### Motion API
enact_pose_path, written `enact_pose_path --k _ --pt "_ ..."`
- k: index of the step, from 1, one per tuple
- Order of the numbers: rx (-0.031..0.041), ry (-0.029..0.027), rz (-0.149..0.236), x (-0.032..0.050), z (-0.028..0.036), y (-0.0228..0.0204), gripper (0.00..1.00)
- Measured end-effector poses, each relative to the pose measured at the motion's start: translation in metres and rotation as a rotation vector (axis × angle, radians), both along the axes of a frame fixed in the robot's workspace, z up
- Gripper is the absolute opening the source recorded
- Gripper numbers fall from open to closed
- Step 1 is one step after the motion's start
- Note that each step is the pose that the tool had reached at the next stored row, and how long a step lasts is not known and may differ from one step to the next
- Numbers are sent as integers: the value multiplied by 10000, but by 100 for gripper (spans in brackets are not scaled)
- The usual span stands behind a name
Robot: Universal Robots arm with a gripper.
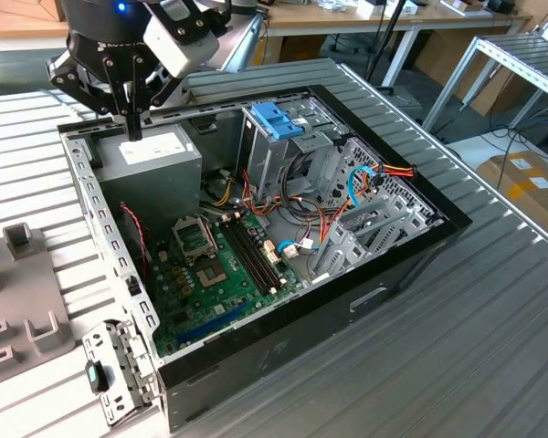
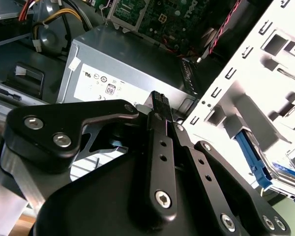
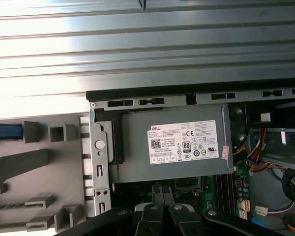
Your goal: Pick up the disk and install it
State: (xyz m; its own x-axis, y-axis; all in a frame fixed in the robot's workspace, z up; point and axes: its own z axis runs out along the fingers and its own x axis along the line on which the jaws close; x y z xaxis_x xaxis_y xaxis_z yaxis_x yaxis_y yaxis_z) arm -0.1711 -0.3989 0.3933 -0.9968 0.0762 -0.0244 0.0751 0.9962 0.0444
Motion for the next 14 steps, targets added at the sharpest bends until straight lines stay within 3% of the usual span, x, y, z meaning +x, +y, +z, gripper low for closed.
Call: enact_pose_path --k 14 --pt "0 0 0 -55 0 0 11"
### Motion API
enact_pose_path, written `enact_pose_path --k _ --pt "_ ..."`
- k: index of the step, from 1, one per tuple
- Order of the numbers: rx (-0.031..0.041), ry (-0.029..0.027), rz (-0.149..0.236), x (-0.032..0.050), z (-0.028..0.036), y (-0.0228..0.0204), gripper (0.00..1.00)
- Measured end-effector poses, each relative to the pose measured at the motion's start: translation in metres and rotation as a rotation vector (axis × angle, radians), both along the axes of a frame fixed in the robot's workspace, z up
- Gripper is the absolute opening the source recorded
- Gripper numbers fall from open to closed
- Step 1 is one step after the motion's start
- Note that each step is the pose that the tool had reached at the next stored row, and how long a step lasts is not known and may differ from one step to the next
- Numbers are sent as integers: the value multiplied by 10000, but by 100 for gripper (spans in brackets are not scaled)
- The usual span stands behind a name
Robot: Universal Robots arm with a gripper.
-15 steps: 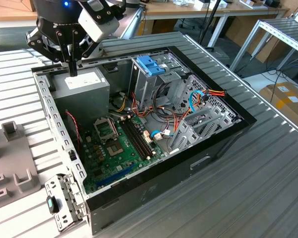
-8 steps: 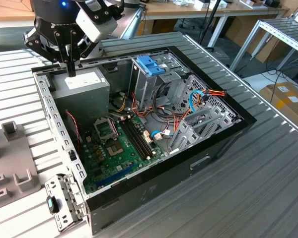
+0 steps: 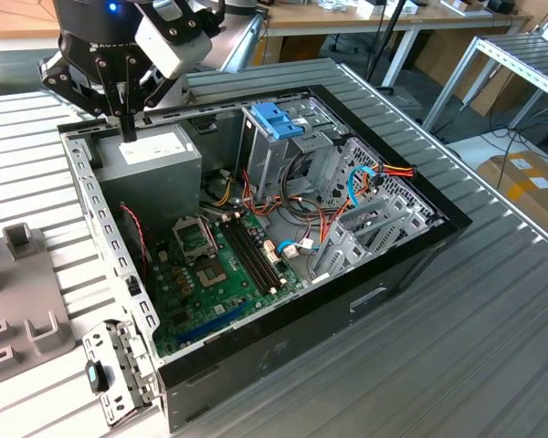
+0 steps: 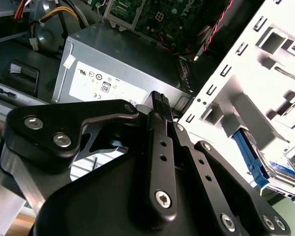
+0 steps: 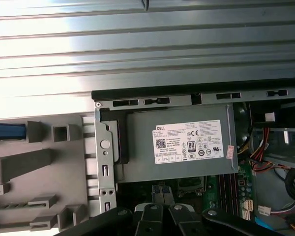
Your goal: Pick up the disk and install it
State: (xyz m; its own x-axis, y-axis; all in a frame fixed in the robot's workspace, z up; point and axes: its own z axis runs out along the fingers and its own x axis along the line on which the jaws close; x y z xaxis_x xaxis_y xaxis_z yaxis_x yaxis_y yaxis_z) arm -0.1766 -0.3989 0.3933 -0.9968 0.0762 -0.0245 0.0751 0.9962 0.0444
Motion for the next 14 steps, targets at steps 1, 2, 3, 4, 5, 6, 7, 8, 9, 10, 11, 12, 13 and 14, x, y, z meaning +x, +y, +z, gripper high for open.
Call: enact_pose_path --k 1,2,3,4,5,6,7,8,9,10,11,12,13,14 --pt "0 0 0 -3 0 0 11" --pt "0 0 0 -5 0 0 11" --pt "-1 0 0 -8 0 0 11" --pt "0 0 0 -10 0 0 11" --pt "0 0 0 -14 0 0 11" --pt "0 0 0 -16 0 0 11" --pt "-1 0 0 -19 0 0 11" --pt "-1 0 0 -23 0 0 11" --pt "0 0 0 -26 0 0 11" --pt "0 0 0 -31 0 0 11" --pt "0 0 0 -34 0 0 11" --pt "0 0 0 -37 0 0 11" --pt "0 0 0 -41 0 0 11" --pt "-1 0 0 -45 0 0 11"
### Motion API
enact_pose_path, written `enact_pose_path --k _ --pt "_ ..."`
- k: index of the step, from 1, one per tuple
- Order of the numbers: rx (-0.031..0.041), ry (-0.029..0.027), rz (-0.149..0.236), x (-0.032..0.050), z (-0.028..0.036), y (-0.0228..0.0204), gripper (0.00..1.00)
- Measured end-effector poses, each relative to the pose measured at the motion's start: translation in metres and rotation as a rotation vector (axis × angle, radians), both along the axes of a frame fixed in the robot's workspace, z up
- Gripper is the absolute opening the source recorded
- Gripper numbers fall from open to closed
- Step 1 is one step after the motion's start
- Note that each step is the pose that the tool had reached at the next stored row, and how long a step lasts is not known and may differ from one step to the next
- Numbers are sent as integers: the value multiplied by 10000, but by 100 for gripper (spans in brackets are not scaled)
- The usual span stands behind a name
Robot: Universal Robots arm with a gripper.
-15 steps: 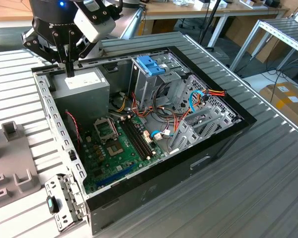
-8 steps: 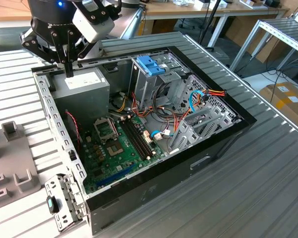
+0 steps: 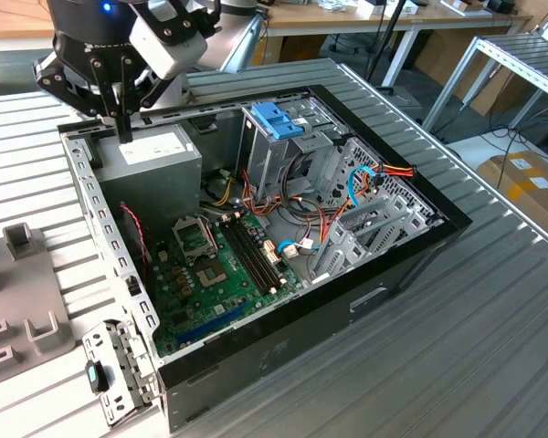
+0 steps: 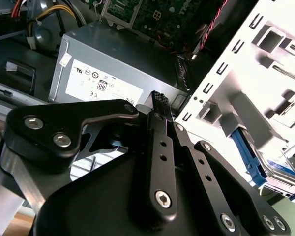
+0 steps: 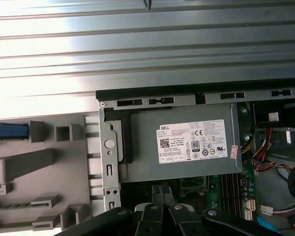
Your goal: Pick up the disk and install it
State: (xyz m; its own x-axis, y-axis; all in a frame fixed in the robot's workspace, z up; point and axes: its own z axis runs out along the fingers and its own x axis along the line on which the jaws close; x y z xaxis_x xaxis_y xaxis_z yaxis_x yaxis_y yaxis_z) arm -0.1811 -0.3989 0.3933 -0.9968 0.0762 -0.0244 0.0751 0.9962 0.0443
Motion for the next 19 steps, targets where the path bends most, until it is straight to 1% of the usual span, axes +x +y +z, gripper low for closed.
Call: enact_pose_path --k 19 --pt "1 -1 0 -66 0 0 11"
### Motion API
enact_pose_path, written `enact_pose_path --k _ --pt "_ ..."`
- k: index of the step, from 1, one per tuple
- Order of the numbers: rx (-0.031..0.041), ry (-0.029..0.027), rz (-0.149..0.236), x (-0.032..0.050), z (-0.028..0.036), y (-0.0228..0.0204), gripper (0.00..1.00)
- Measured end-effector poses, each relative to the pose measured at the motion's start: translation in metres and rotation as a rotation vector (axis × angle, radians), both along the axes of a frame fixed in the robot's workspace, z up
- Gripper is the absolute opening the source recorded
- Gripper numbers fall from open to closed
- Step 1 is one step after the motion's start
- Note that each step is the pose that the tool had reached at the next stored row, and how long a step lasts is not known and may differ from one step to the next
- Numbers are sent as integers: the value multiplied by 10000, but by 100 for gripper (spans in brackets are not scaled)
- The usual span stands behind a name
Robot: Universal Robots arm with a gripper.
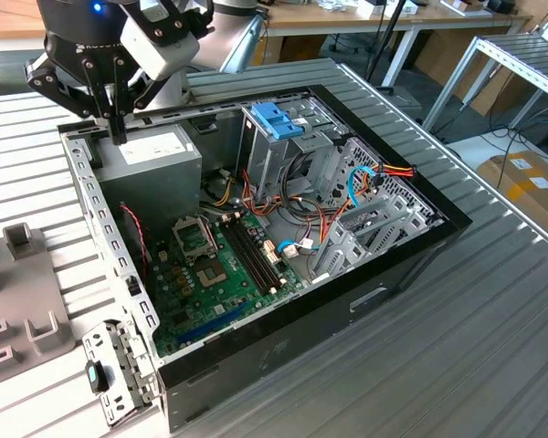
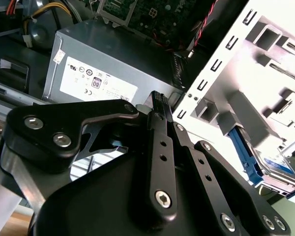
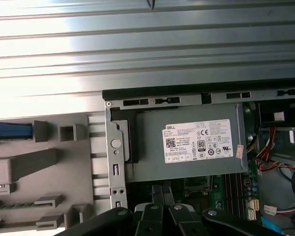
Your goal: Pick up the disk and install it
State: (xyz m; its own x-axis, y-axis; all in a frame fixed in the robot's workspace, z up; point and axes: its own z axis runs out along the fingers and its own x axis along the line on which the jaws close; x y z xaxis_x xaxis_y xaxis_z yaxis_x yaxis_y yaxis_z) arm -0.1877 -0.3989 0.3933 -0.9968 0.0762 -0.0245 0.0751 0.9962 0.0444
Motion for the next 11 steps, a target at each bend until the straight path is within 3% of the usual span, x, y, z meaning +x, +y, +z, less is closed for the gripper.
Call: enact_pose_path --k 11 --pt "0 1 0 -45 0 0 11"
